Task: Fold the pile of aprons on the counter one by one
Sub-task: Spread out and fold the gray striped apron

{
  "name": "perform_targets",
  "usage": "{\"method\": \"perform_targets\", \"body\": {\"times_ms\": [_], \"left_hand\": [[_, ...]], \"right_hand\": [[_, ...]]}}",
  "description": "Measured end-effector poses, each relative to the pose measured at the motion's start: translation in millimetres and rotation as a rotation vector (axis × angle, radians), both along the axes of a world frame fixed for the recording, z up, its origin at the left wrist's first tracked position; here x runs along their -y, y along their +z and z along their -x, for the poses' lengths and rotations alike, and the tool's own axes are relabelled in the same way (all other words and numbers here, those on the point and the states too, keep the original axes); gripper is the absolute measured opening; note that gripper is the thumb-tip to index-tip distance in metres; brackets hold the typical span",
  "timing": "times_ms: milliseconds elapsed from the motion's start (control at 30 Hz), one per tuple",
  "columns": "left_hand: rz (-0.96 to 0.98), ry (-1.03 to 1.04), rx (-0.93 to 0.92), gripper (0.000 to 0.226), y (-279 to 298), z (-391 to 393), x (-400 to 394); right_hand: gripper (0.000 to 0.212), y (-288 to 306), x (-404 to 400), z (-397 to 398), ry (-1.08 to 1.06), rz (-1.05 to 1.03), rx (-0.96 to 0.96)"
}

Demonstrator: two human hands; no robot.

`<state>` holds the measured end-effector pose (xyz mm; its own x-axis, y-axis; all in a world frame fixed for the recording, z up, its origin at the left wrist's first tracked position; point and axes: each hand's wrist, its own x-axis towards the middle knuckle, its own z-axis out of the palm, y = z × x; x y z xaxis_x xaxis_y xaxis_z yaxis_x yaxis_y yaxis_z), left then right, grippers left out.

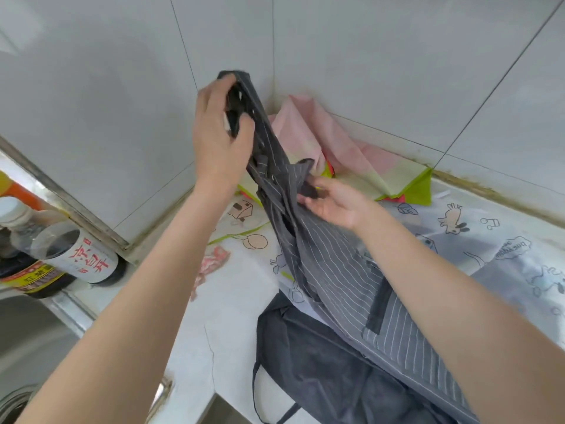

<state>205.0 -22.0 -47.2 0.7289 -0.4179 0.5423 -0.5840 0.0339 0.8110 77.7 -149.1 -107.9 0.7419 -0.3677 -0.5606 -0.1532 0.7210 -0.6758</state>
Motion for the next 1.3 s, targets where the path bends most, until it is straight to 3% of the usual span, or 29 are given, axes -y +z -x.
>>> {"method": "perform_targets", "body": {"times_ms": [33, 100, 200, 267, 333, 400, 467, 533, 567, 633, 700, 767, 867, 1000, 1167, 1300], "left_hand": [[-0.108, 0.064, 0.057, 0.046, -10, -7, -2], [-0.348, 0.163, 0.042, 0.045, -42, -22, -11], [-0.671, 0.216, -0.044, 0.040, -89, -30, -32], [-0.685, 0.293, -0.215, 0.034, -108, -25, -47], [-0.707, 0.354, -0.471, 0.025, -126, -19, -63], [-0.787, 0.182, -0.829, 0.012, -140, -10, -77], [-0.832, -0.019, -0.999, 0.014, -148, -3, -82], [-0.838, -0.146, -1.036, 0.008, -147, 6, -79], [-0.839, -0.193, -1.057, 0.002, -144, 10, -76], [-0.779, -0.244, -1.133, 0.012, -144, 15, -68], [-0.727, -0.184, -1.116, 0.025, -154, 18, -57], [-0.772, -0.016, -0.968, 0.047, -162, 19, -46], [-0.895, 0.160, -0.761, 0.064, -162, 21, -37], [-0.859, 0.228, -0.672, 0.023, -155, 16, -36], [-0.908, 0.216, -0.497, 0.021, -163, 7, -52], [-0.732, 0.207, -0.748, 0.008, -168, 5, -62]], "right_hand": [[0.018, -5, -3, -6, -0.104, 0.098, -0.076], [0.042, -17, -10, -7, -0.093, 0.484, -0.302], [0.052, -29, -34, 7, 0.251, 0.919, -0.408], [0.055, -41, -52, 12, 0.556, 1.072, -0.430], [0.065, -57, -71, 9, 0.723, 1.214, -0.456], [0.067, -73, -89, 4, 0.806, 1.451, -0.507], [0.053, -84, -99, 0, 0.752, 1.682, -0.542], [0.032, -86, -98, 0, 0.597, 1.645, -0.492], [0.022, -85, -93, 1, 0.518, 1.524, -0.443], [0.017, -82, -80, 3, 0.435, 1.250, -0.343], [0.020, -72, -70, 7, 0.422, 1.117, -0.287], [0.020, -61, -63, 8, 0.355, 1.069, -0.252], [0.017, -49, -66, 5, 0.339, 1.212, -0.194], [0.005, -67, -90, 1, 0.610, 1.493, -0.215], [0.039, -105, -112, -10, 0.856, 1.591, -0.388], [0.057, -111, -114, -16, 0.952, 1.530, -0.448]]}}
